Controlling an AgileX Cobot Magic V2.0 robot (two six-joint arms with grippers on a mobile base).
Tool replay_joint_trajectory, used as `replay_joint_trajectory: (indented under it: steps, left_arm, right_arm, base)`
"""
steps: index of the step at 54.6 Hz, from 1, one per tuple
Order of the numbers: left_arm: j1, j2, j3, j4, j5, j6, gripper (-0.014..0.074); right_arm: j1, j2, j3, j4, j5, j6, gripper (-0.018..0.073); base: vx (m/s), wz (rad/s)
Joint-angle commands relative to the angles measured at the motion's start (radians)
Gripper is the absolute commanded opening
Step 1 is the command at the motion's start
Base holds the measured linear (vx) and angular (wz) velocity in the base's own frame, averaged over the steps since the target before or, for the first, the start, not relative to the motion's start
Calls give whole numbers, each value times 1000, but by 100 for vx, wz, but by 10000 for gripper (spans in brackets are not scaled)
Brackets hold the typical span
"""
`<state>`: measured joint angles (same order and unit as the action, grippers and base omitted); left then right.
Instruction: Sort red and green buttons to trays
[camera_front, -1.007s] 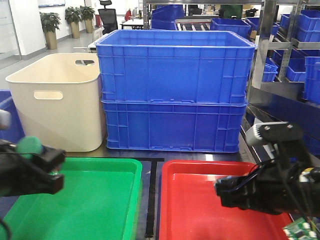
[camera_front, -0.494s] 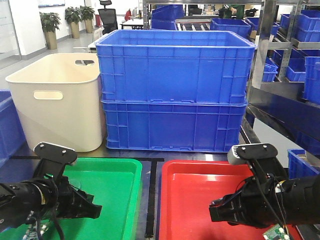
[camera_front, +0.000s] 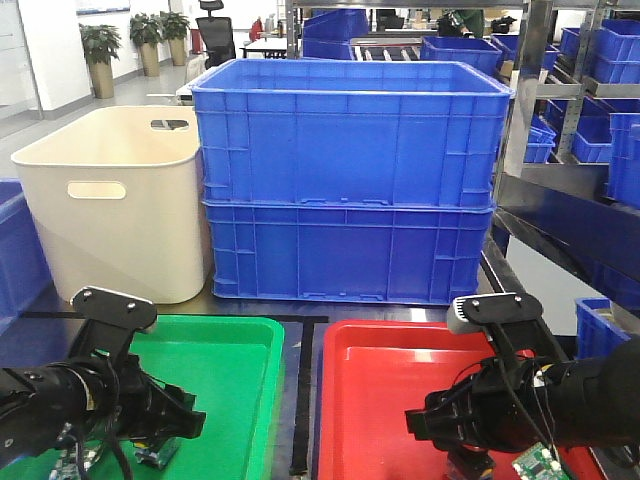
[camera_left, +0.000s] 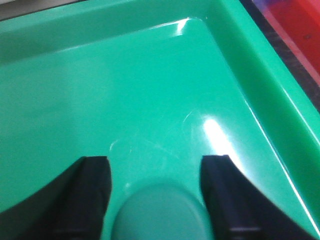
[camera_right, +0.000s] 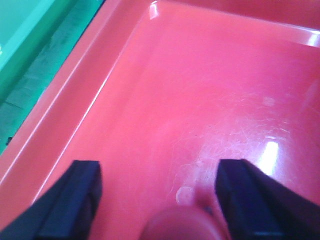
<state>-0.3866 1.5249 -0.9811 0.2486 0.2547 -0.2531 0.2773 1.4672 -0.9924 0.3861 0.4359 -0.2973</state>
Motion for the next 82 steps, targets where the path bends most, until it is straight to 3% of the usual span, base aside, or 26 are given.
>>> replay_joint_trajectory:
  steps: [1, 12, 26, 40, 58, 82]
  left_arm:
    - [-6, -36, -36, -1, -76, -6, 596]
    - [-6, -65, -36, 7, -96, -7, 593]
    - [-6, -250, -36, 7, -111, -7, 594]
    - [-6, -512, -33, -21, 35, -18, 594]
    - [-6, -770, 174, -20, -11, -17, 594]
    - [-6, -805, 205, -20, 0, -15, 594]
  right_arm:
    - [-1, -29, -38, 7, -70, 1, 600]
    - [-1, -45, -38, 7, -71, 1, 588]
    - [-1, -227, -38, 6, -99, -3, 552]
    - [-1, -432, -33, -62, 55, -9, 545]
    - [-1, -459, -33, -57, 71, -7, 545]
    - [-1, -459, -33, -57, 71, -8, 545]
  base:
    - [0, 0]
    - [0, 0]
    - [0, 0]
    - [0, 0]
    - [0, 0]
    - [0, 0]
